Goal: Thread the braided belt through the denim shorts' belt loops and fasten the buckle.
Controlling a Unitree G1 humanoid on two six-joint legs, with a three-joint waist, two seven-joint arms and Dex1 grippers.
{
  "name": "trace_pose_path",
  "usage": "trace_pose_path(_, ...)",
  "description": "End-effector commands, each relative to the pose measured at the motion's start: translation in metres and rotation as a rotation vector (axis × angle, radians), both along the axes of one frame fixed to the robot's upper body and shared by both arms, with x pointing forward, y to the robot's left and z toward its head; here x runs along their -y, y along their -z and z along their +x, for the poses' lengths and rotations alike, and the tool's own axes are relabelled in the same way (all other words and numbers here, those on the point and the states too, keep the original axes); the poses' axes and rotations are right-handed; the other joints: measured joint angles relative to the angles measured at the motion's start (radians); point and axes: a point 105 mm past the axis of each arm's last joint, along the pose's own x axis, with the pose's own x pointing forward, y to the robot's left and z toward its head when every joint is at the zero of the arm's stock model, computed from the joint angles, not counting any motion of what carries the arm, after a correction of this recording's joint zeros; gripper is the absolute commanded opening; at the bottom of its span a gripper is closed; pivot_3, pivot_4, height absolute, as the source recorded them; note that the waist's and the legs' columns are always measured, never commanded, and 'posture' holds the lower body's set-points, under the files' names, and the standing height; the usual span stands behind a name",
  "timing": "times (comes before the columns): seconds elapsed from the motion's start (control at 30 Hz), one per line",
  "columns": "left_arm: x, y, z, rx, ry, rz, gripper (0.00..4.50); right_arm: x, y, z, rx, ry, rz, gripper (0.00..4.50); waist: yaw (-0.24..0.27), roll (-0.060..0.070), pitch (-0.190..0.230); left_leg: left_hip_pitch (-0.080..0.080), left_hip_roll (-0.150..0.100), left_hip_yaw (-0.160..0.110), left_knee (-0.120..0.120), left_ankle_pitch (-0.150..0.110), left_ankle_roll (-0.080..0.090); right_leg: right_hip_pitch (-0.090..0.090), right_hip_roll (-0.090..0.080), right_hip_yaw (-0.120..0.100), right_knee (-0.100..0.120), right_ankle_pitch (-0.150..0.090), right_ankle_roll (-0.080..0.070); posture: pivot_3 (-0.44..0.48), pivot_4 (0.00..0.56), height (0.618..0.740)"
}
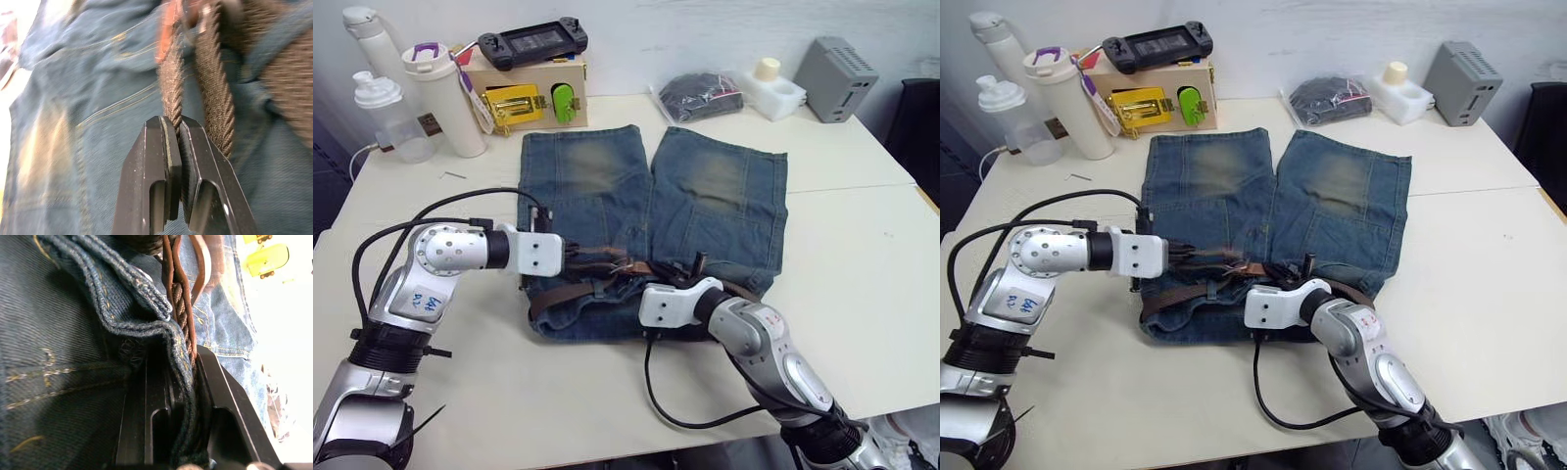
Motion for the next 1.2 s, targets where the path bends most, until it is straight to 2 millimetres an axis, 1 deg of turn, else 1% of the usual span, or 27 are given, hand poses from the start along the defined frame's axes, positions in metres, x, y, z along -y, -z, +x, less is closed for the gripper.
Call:
trace_pose_path(0.03, -0.001, -0.008, -0.006, 0.023, -0.013, -0.038, 0.0, -0.007, -0.002, -0.003, 0.019, -0.037, -0.008, 0.02, -0.001, 0.0, 0.0, 0.0, 0.0, 0.0, 0.0, 0.0, 0.0, 0.0, 0.0, 0.0, 0.0, 0.0, 0.0, 0.0, 0.15, 0.646)
trace_pose_path(0.17, -0.003, -0.003, -0.013, 0.004, -0.008, -0.013, 0.0, -0.003, 0.0, -0.003, 0.024, -0.053, -0.048, 0.02, 0.001, 0.0, 0.0, 0.0, 0.0, 0.0, 0.001, 0.0, 0.0, -0.002, 0.0, 0.0, 0.003, 0.0, 0.0, 0.0, 0.15, 0.646)
trace_pose_path(0.27, -0.002, -0.001, -0.016, -0.005, 0.0, -0.007, 0.0, -0.001, -0.004, 0.003, 0.051, -0.071, -0.082, 0.02, 0.003, 0.0, 0.0, 0.0, 0.0, 0.0, 0.002, -0.001, 0.0, -0.002, 0.0, 0.0, 0.003, 0.0, 0.0, 0.0, 0.15, 0.646)
trace_pose_path(0.37, 0.0, 0.0, -0.017, -0.008, 0.002, -0.007, 0.0, -0.008, -0.009, 0.006, 0.073, -0.112, -0.103, 0.02, 0.002, 0.0, 0.0, 0.0, 0.0, 0.0, 0.002, -0.001, 0.0, -0.002, 0.0, 0.0, 0.004, 0.0, 0.0, 0.0, 0.15, 0.646)
trace_pose_path(0.57, 0.001, 0.001, -0.02, -0.016, 0.001, -0.001, 0.0, -0.025, -0.005, 0.01, 0.03, -0.152, -0.093, 0.02, 0.0, -0.001, -0.001, -0.001, 0.0, 0.001, 0.002, -0.001, -0.001, -0.003, 0.0, 0.0, 0.004, 0.0, 0.0, 0.0, 0.15, 0.646)
trace_pose_path(0.8, -0.005, -0.004, -0.017, -0.005, -0.044, -0.017, 0.0, -0.027, -0.007, 0.02, 0.02, -0.099, -0.036, 0.02, -0.001, -0.001, -0.001, -0.001, 0.0, 0.001, 0.002, -0.001, -0.001, -0.003, 0.0, 0.0, 0.005, 0.0, 0.0, 0.0, 0.15, 0.646)
trace_pose_path(0.9, -0.005, -0.009, -0.01, 0.024, -0.076, -0.063, 0.0, -0.032, -0.01, 0.018, 0.033, -0.124, -0.033, 0.02, -0.001, -0.001, -0.001, -0.001, 0.0, 0.001, 0.003, -0.001, -0.001, -0.004, 0.0, 0.001, 0.006, 0.0, 0.0, 0.0, 0.15, 0.646)
trace_pose_path(0.97, 0.0, -0.012, -0.009, 0.028, -0.076, -0.114, 0.0, -0.033, -0.008, 0.015, 0.029, -0.14, -0.037, 0.02, 0.001, -0.001, -0.001, -0.001, 0.0, 0.001, 0.003, -0.001, -0.001, -0.004, 0.0, 0.001, 0.007, 0.0, 0.0, 0.0, 0.15, 0.646)
trace_pose_path(1.0, 0.004, -0.014, -0.009, 0.022, -0.076, -0.175, 0.0, -0.032, -0.008, 0.013, 0.024, -0.145, -0.036, 0.02, 0.001, -0.001, -0.001, -0.001, 0.0, 0.001, 0.003, -0.001, -0.001, -0.004, 0.0, 0.001, 0.007, 0.0, 0.0, 0.0, 0.15, 0.646)
trace_pose_path(1.07, 0.014, -0.019, -0.011, -0.021, -0.074, -0.355, 0.0, -0.023, -0.003, 0.006, 0.017, -0.156, -0.056, 0.02, 0.001, -0.001, -0.001, -0.001, 0.0, 0.001, 0.003, -0.001, -0.001, -0.004, 0.0, 0.001, 0.008, 0.0, 0.0, 0.0, 0.15, 0.646)
trace_pose_path(1.1, 0.017, -0.02, -0.011, -0.036, -0.076, -0.402, 0.0, -0.021, -0.001, 0.004, 0.012, -0.159, -0.065, 0.02, 0.002, -0.002, -0.001, -0.001, -0.001, 0.0, 0.003, -0.001, -0.001, -0.004, -0.001, 0.001, 0.009, 0.0, 0.0, 0.0, 0.15, 0.646)
trace_pose_path(1.2, 0.022, -0.01, -0.017, -0.088, -0.068, -0.427, 0.0, -0.01, 0.005, 0.002, -0.015, -0.133, -0.07, 0.02, -0.001, -0.003, -0.002, -0.001, -0.001, 0.0, 0.005, -0.002, -0.001, -0.006, -0.001, 0.001, 0.012, 0.0, 0.0, 0.0, 0.15, 0.646)
